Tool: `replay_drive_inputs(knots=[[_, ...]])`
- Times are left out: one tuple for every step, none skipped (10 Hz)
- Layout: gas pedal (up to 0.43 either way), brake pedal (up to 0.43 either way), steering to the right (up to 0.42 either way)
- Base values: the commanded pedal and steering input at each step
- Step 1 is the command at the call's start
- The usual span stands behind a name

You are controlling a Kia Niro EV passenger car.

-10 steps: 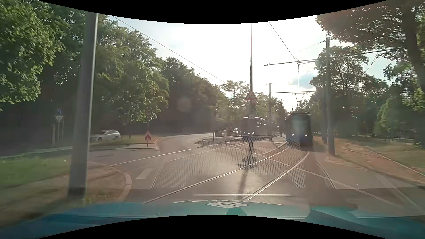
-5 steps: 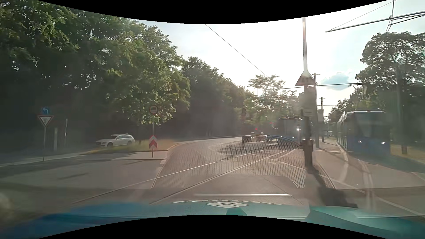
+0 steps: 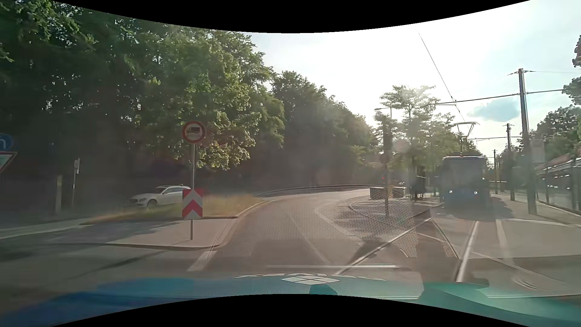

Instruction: Follow the waypoints while adhering to traffic rules and regulations

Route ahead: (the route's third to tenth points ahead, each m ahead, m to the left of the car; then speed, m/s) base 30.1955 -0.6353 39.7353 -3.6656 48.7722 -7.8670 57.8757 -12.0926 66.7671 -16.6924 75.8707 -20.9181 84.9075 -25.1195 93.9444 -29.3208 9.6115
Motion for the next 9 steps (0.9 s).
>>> replay_drive_inputs(knots=[[0.157, 0.0, -0.054], [0.157, 0.0, -0.038], [0.157, 0.0, -0.034], [0.157, 0.0, -0.034], [0.157, 0.0, -0.024], [0.157, 0.0, -0.004], [0.157, 0.0, 0.002], [0.157, 0.0, 0.003], [0.157, 0.0, 0.013]])
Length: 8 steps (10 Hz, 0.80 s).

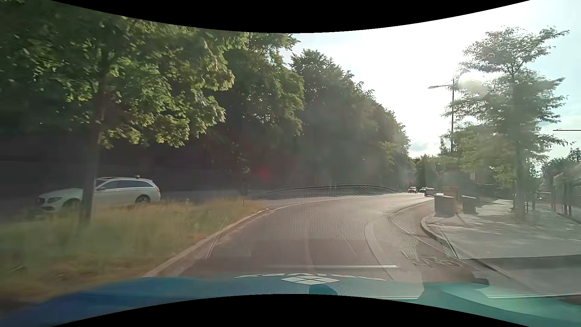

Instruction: Follow the waypoints while adhering to traffic rules and regulations

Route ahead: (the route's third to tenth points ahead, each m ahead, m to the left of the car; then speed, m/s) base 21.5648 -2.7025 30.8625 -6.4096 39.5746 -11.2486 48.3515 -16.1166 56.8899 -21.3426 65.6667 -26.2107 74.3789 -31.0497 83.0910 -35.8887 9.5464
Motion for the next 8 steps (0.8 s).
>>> replay_drive_inputs(knots=[[0.157, 0.0, 0.025], [0.157, 0.0, 0.052], [0.157, 0.0, 0.085], [0.157, 0.0, 0.116], [0.157, 0.0, 0.128], [0.157, 0.0, 0.135], [0.177, 0.0, 0.138], [0.197, 0.0, 0.142]])
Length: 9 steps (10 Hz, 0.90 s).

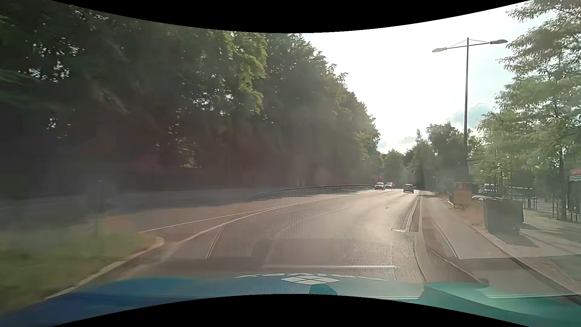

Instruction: Follow the waypoints while adhering to traffic rules and regulations

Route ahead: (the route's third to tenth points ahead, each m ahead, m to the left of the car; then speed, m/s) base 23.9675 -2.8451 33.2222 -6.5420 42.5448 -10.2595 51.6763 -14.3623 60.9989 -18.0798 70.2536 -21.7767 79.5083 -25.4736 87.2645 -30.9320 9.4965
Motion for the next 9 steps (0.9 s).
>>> replay_drive_inputs(knots=[[0.197, 0.0, 0.148], [0.22, 0.0, 0.149], [0.22, 0.0, 0.149], [0.22, 0.0, 0.149], [0.22, 0.0, 0.149], [0.228, 0.0, 0.149], [0.228, 0.0, 0.147], [0.24, 0.0, 0.138], [0.24, 0.0, 0.13]])
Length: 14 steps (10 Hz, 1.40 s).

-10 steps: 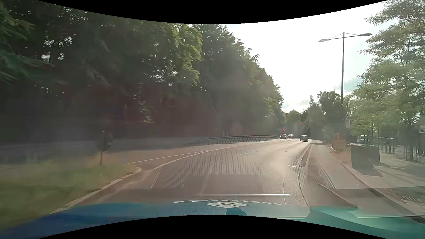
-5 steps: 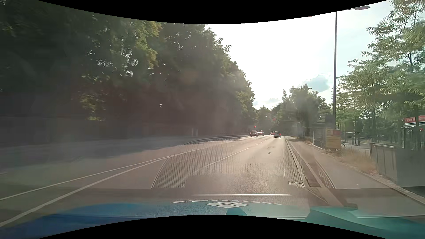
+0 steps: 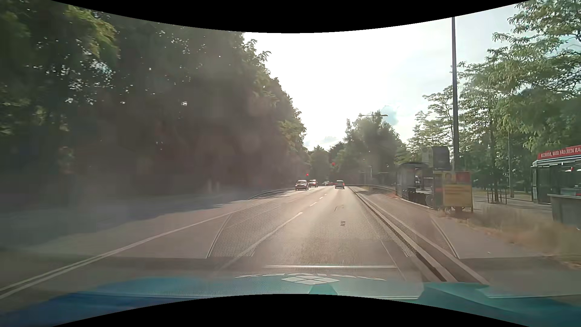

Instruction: Follow the waypoints while adhering to traffic rules and regulations

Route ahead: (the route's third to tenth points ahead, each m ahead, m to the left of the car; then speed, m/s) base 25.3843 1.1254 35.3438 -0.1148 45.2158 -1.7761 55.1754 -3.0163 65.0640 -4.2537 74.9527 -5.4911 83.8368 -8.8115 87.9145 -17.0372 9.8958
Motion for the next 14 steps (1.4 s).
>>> replay_drive_inputs(knots=[[0.24, 0.0, 0.122], [0.24, 0.0, 0.102], [0.26, 0.0, 0.078], [0.26, 0.0, 0.06], [0.26, 0.0, 0.04], [0.26, 0.0, 0.027], [0.26, 0.0, 0.021], [0.26, 0.0, 0.012], [0.26, 0.0, 0.011], [0.248, 0.0, 0.01], [0.248, 0.0, 0.005], [0.248, 0.0, 0.004], [0.24, 0.0, 0.004], [0.22, 0.0, 0.004]])
